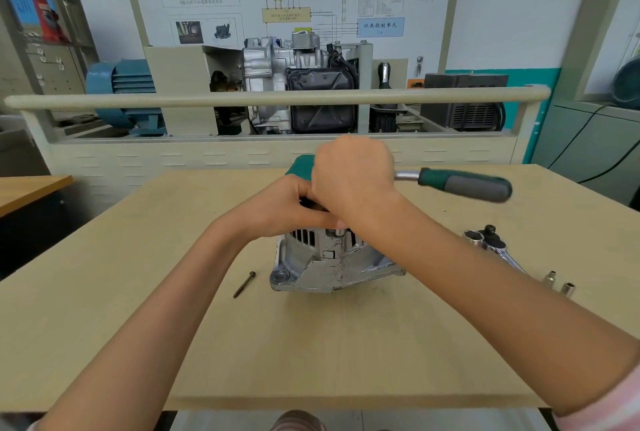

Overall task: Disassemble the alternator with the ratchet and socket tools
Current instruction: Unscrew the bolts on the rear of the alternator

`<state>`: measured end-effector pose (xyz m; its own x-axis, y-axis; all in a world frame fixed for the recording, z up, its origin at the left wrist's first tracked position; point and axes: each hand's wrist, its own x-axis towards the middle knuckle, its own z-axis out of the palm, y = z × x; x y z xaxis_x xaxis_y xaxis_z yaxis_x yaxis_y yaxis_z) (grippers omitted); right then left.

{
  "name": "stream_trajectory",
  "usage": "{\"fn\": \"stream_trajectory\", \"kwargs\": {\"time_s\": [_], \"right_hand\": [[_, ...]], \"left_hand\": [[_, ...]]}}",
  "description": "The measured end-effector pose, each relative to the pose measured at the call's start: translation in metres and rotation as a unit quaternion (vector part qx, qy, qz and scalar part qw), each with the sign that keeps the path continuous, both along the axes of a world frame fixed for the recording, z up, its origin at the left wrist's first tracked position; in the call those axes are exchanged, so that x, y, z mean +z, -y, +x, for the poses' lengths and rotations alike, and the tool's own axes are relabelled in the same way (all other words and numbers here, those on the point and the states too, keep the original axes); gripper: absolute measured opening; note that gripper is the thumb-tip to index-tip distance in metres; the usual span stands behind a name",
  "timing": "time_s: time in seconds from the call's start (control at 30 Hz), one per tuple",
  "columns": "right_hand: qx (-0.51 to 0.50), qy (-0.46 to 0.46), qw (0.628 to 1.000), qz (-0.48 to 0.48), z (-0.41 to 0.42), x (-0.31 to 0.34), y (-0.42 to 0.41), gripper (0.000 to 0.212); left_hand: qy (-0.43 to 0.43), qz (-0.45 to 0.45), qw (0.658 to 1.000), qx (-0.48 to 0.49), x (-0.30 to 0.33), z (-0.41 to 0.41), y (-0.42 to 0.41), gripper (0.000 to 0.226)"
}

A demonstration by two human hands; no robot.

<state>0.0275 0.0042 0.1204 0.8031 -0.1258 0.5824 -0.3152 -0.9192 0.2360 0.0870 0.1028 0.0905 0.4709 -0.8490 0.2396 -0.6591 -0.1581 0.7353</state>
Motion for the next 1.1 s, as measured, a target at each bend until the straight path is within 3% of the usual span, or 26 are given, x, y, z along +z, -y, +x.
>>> {"fn": "stream_trajectory", "kwargs": {"time_s": [0.07,0.17,0.23,0.4,0.5,0.57,0.67,0.73,0.77,0.9,1.1], "right_hand": [[0.040,0.000,0.998,-0.042,-0.001,0.001,0.000,0.039],[0.103,0.007,0.993,-0.064,0.000,0.002,0.008,0.042],[0.165,0.012,0.985,-0.037,0.001,0.002,0.015,0.038],[0.289,0.011,0.955,0.061,-0.006,0.001,0.023,0.042],[0.241,0.019,0.969,0.052,-0.007,0.000,0.012,0.042],[0.133,0.039,0.990,0.022,-0.004,-0.002,0.004,0.039],[-0.018,0.023,0.999,0.014,-0.002,-0.003,-0.003,0.036],[-0.023,0.014,0.999,0.021,-0.001,-0.002,-0.003,0.037],[-0.008,0.021,1.000,0.021,-0.001,-0.002,-0.002,0.039],[0.109,0.067,0.992,-0.010,-0.004,-0.004,0.008,0.046],[0.293,0.029,0.952,0.086,-0.004,-0.001,0.022,0.040]], "left_hand": [[-0.001,0.006,1.000,-0.010,-0.001,0.001,-0.003,0.033],[-0.003,0.021,1.000,-0.003,0.000,0.001,-0.004,0.010],[0.005,0.026,1.000,0.006,0.000,0.001,-0.004,0.026],[-0.010,0.001,0.999,-0.031,0.004,-0.003,-0.004,0.024],[-0.016,-0.022,0.999,-0.029,0.002,-0.002,-0.003,0.022],[-0.014,-0.028,0.999,-0.011,0.000,-0.001,-0.001,0.011],[0.022,-0.029,0.999,0.009,-0.004,-0.001,0.002,0.029],[0.021,-0.023,0.999,0.018,-0.006,-0.001,0.003,0.020],[0.010,-0.017,1.000,0.020,-0.005,-0.002,0.002,0.007],[-0.014,0.001,1.000,0.011,-0.002,-0.002,-0.002,0.008],[-0.012,0.014,1.000,-0.024,0.005,-0.002,-0.002,0.027]]}}
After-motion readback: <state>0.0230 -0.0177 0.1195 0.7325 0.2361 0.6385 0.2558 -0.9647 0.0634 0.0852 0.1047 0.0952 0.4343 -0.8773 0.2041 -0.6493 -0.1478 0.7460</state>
